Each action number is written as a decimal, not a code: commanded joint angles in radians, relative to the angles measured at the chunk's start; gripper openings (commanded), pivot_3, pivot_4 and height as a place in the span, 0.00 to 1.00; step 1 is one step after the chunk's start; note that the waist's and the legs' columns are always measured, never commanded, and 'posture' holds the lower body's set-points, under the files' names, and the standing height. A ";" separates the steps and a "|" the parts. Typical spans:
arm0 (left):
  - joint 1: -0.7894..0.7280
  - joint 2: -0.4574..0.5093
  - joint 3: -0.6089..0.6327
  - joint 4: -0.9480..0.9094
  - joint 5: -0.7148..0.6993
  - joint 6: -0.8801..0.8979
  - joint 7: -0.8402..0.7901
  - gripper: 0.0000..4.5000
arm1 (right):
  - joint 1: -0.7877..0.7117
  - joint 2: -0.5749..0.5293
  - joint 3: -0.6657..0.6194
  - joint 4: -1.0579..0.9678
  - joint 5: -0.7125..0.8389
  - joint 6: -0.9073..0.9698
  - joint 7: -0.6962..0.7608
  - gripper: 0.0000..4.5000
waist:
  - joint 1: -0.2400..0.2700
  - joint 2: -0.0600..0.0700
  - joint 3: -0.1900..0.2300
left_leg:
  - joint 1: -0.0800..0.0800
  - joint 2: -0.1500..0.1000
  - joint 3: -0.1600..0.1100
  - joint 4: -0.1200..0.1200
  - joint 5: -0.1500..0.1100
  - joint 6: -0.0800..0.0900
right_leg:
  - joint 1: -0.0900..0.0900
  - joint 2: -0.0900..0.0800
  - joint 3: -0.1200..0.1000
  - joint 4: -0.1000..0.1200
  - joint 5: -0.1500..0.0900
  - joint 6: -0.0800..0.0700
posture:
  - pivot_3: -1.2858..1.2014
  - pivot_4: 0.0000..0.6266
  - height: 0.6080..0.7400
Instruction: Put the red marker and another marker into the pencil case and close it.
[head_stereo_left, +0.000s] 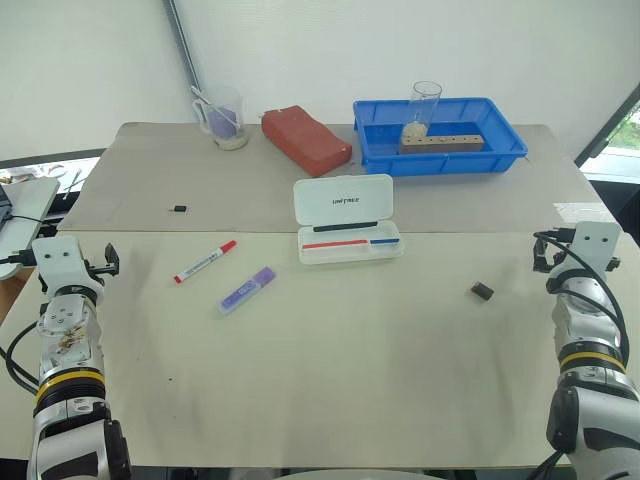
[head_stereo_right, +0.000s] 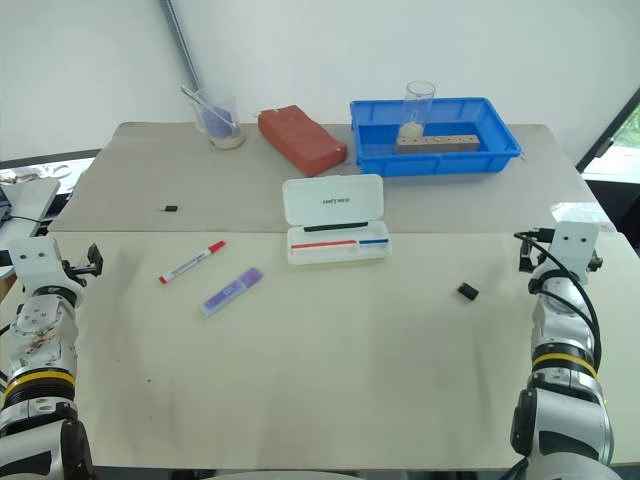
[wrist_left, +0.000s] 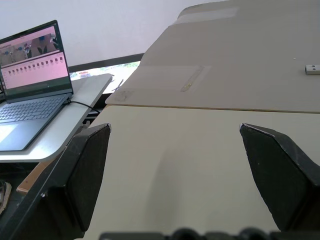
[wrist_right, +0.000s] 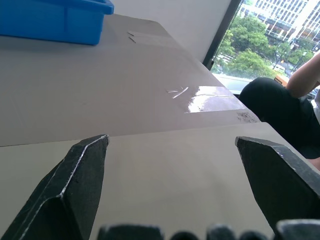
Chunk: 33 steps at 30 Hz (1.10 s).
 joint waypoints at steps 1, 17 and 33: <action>0.024 0.046 0.022 -0.065 -0.036 0.000 -0.077 0.97 | -0.023 -0.024 0.022 -0.073 0.004 -0.005 0.080 1.00 | 0.000 0.000 0.000 | 0.000 0.000 0.000 0.000 0.000 0.000 | 0.000 0.000 0.000 0.000 0.000 0.000 | 0.52 0.24 1.00; 0.128 0.322 -0.161 -0.531 -0.220 0.358 -0.822 0.97 | -0.113 0.032 0.432 -0.994 0.297 0.609 0.919 1.00 | 0.026 0.002 0.001 | -0.007 0.008 0.000 -0.001 -0.005 -0.008 | -0.013 -0.002 -0.019 0.002 0.000 -0.007 | 0.52 0.24 1.00; -0.147 0.175 -0.328 -0.231 -0.062 0.241 -0.832 0.97 | -0.026 0.016 0.413 -1.249 0.324 0.792 0.834 1.00 | 0.055 -0.002 -0.002 | -0.022 0.011 -0.001 0.003 0.001 0.001 | -0.028 0.000 -0.023 0.005 0.005 -0.013 | 0.52 0.24 1.00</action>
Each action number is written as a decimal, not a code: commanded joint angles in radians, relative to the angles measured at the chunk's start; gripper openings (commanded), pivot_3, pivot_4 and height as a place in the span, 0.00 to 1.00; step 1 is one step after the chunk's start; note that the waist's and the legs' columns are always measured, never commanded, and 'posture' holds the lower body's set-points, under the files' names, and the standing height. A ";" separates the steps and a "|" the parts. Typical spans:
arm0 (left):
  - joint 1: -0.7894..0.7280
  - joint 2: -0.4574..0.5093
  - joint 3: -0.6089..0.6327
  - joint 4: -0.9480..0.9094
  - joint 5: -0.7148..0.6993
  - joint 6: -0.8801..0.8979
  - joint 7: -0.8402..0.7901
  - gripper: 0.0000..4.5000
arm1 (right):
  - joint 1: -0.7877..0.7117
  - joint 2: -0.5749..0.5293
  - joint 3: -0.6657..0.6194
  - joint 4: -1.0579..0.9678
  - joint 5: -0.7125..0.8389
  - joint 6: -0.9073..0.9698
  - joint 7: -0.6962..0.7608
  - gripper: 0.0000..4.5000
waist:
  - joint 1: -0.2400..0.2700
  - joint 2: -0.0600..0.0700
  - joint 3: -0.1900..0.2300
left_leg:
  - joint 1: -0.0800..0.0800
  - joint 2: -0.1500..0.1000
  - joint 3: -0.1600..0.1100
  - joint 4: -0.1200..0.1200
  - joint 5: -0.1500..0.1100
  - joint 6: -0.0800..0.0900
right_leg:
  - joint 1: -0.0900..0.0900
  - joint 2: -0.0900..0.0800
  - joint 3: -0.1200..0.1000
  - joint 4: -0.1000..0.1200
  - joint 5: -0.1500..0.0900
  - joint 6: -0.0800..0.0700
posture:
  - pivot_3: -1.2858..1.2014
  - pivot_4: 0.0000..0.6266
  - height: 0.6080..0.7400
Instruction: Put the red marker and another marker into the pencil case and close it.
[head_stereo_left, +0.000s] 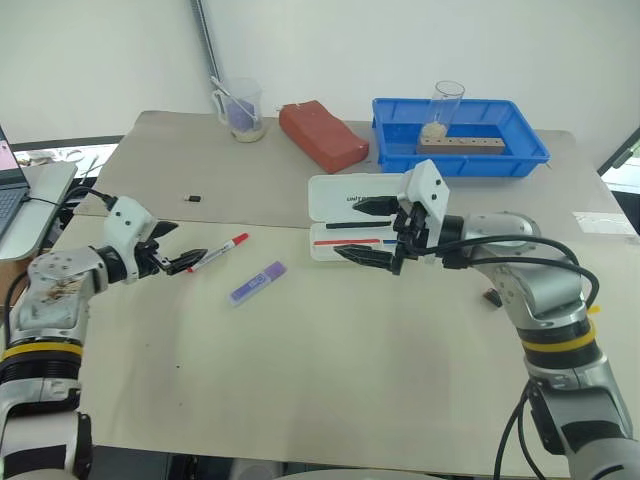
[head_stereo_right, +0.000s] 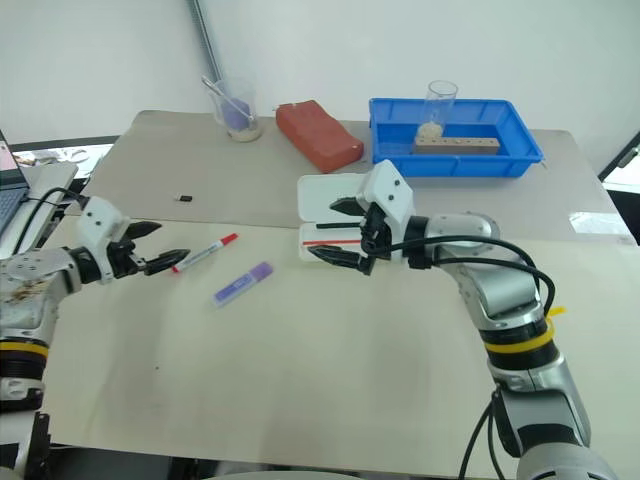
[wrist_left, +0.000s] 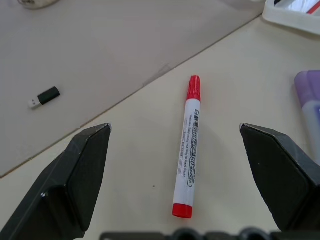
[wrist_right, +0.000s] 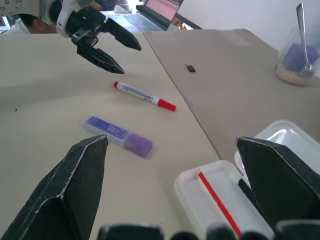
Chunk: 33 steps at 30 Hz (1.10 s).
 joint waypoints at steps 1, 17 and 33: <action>-0.064 -0.008 -0.010 0.049 0.031 -0.051 -0.005 0.97 | 0.014 -0.018 -0.054 -0.070 0.011 0.009 -0.026 1.00 | 0.001 0.000 0.000 | 0.000 0.000 0.000 0.000 0.000 0.000 | 0.000 0.000 0.000 0.000 0.000 0.000 | 0.52 0.24 1.00; -0.322 -0.394 -0.341 0.050 0.173 -0.170 -0.100 0.97 | 0.227 -0.205 -0.226 -0.318 0.063 0.198 -0.109 1.00 | 0.023 0.002 -0.002 | -0.004 -0.002 -0.004 0.007 0.001 0.002 | 0.003 0.001 0.000 -0.001 0.002 0.004 | 0.52 0.24 1.00; -0.573 -0.603 -0.400 0.637 0.330 -0.472 -0.169 0.50 | 0.332 -0.205 -0.374 -0.504 0.132 0.419 -0.292 1.00 | 0.012 0.006 -0.004 | -0.017 -0.026 -0.054 0.011 0.001 0.005 | 0.003 0.007 0.001 0.000 0.002 0.007 | 0.52 0.24 1.00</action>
